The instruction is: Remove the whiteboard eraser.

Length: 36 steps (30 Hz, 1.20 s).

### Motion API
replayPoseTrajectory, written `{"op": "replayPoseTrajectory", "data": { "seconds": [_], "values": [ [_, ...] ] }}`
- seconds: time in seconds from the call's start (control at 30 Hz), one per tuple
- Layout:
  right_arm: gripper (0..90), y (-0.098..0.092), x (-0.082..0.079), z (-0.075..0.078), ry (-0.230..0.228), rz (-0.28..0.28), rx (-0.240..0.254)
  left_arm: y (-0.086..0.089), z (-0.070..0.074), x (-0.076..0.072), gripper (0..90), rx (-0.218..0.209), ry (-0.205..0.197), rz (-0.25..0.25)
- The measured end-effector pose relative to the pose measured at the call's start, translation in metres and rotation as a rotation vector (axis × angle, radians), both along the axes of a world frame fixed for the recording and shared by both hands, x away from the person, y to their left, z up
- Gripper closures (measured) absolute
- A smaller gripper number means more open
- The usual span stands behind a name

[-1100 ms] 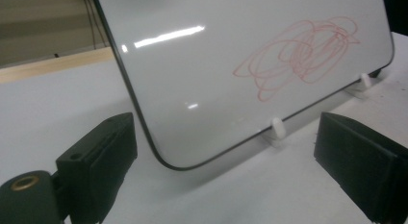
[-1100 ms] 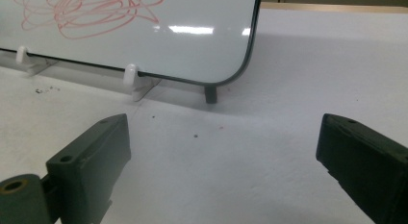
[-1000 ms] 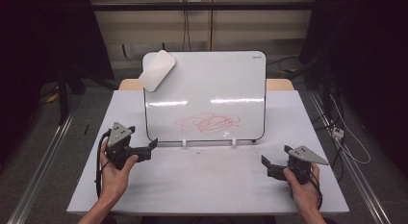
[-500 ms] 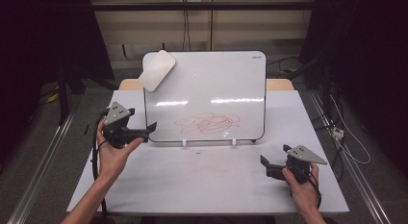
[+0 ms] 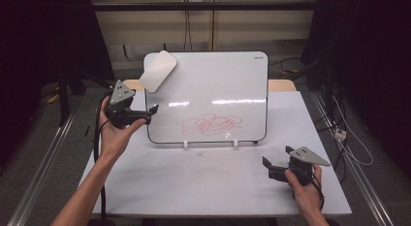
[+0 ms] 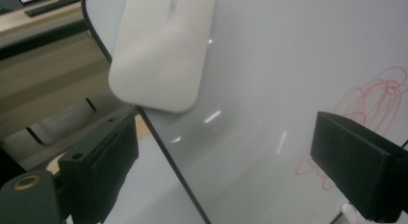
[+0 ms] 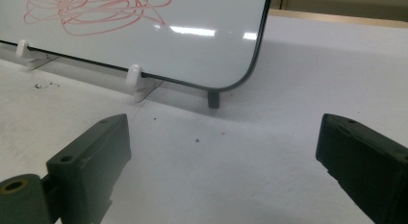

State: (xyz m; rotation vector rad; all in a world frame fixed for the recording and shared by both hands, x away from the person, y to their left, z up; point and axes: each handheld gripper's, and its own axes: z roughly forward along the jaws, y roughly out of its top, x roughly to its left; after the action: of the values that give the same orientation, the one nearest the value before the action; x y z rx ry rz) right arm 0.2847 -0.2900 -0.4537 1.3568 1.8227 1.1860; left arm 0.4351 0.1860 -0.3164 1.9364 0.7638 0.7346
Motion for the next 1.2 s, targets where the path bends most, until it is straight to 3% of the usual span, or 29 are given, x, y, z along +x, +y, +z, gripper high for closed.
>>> {"op": "replayPoseTrajectory", "data": {
  "seconds": [0.2,0.3,0.47,0.57,0.63,0.8,1.07,1.2],
  "values": [
    [5.1,0.000,0.000,0.000,0.004,0.004,0.002,-0.008,0.008,0.014,11.0,0.036,-0.040,-0.001],
    [5.1,0.000,-0.001,0.000,0.006,0.004,0.000,-0.013,0.013,0.022,10.9,0.077,-0.071,0.011],
    [5.1,-0.001,-0.001,0.000,0.003,0.005,-0.005,-0.019,0.019,0.035,11.8,0.126,-0.081,0.023],
    [5.0,-0.002,-0.002,0.000,0.001,0.000,-0.005,-0.020,0.021,0.043,12.7,0.128,-0.081,0.040],
    [5.0,-0.002,-0.002,0.000,0.001,0.000,-0.005,-0.022,0.022,0.048,13.5,0.158,-0.092,0.050],
    [5.0,-0.001,-0.001,0.000,0.005,0.001,-0.008,-0.027,0.024,0.057,17.2,0.147,-0.115,0.039],
    [4.9,-0.002,-0.002,0.000,0.002,-0.003,-0.011,-0.039,0.025,0.068,23.2,0.178,-0.133,0.046],
    [4.9,-0.002,-0.002,0.000,0.004,0.001,-0.011,-0.047,0.025,0.071,25.5,0.217,-0.142,0.045]
  ]
}}
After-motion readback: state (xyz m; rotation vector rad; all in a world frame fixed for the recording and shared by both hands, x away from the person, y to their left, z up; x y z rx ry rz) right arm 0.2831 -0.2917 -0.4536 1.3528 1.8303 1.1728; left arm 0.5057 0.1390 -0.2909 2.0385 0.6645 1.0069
